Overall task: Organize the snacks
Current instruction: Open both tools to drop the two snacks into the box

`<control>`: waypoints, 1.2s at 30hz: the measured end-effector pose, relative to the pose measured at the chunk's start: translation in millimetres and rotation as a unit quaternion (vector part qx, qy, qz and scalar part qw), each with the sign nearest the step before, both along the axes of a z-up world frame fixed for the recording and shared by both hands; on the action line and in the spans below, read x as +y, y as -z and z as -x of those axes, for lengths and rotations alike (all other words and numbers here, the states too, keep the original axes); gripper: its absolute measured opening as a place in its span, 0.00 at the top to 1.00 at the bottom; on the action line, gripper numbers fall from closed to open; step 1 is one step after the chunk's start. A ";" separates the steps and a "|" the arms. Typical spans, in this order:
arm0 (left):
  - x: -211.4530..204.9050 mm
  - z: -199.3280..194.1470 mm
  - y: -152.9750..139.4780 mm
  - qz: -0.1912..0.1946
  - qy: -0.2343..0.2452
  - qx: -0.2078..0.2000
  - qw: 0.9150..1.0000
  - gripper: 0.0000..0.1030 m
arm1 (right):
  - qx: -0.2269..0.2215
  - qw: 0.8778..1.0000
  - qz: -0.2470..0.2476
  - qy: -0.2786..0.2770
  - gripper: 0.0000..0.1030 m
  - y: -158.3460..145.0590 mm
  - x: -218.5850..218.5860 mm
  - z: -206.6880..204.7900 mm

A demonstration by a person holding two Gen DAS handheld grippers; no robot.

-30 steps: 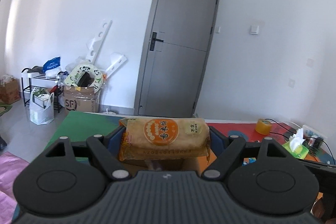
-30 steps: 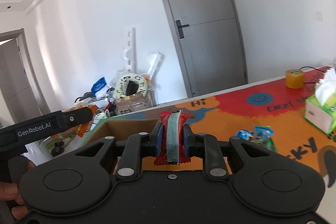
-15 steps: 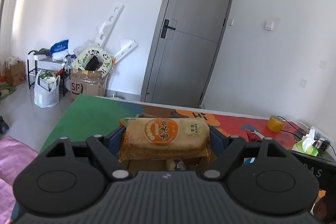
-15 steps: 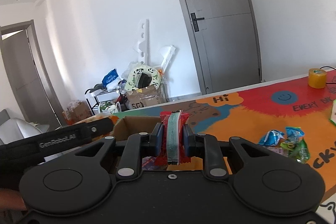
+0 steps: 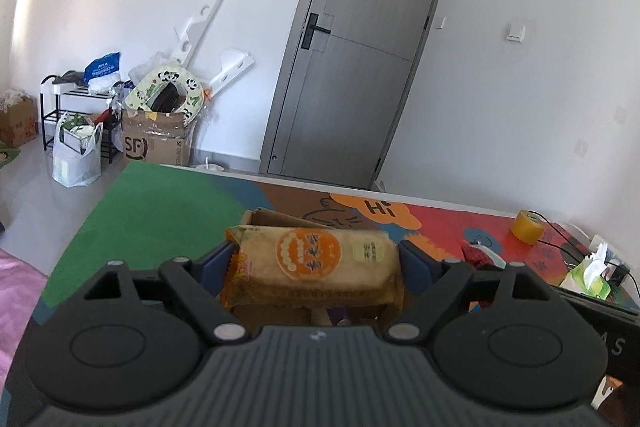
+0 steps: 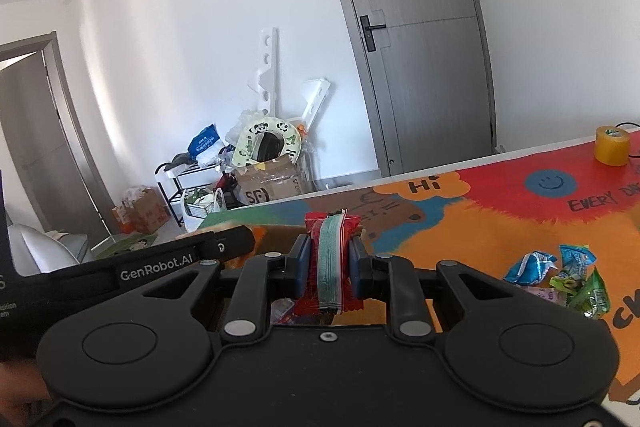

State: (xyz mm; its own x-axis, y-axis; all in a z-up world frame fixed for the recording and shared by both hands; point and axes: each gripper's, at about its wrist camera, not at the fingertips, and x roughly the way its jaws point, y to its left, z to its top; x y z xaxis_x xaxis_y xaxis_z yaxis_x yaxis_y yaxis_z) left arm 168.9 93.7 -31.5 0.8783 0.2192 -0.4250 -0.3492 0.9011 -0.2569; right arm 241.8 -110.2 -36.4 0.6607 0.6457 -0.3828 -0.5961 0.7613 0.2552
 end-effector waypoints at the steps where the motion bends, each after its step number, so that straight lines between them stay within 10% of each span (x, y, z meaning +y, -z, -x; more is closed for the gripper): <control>1: 0.8 0.2 0.1 0.000 -0.002 0.001 1.000 0.14 | 0.001 1.000 -0.001 0.000 0.79 0.9 0.7 -0.4; 15: 16.0 21.8 -3.8 0.013 -0.035 0.001 0.999 0.10 | 0.015 1.000 -0.002 -0.017 0.79 3.7 16.7 0.7; 36: -23.9 25.3 -5.8 -0.004 -0.007 0.015 1.000 0.01 | 0.043 0.998 -0.015 0.041 0.46 13.0 -52.7 0.9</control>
State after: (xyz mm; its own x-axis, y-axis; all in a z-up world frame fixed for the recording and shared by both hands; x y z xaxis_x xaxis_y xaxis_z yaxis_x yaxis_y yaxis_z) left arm 143.6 69.8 -25.7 0.8621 0.2347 -0.4492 -0.3691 0.8981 -0.2392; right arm 240.9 -162.9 -49.3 0.6766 0.6033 -0.4223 -0.5075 0.7975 0.3262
